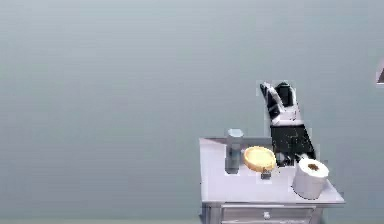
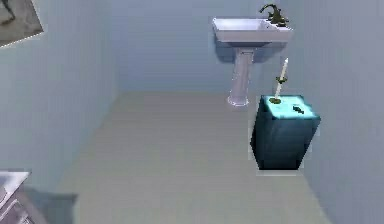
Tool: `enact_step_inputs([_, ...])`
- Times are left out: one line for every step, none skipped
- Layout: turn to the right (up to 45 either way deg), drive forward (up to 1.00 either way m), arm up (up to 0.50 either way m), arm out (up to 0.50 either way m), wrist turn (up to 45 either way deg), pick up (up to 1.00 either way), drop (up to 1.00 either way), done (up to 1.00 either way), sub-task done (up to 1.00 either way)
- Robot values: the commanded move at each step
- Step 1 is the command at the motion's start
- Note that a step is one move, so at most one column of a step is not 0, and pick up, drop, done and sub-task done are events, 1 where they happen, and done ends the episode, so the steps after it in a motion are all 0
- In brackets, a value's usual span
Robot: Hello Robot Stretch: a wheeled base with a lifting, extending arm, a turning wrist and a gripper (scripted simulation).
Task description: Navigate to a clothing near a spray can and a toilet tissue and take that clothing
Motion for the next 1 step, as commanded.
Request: enact_step_inputs([-45.0,0.0,0.0,0.0,0.0,0.0,0.0,0.0,0.0])
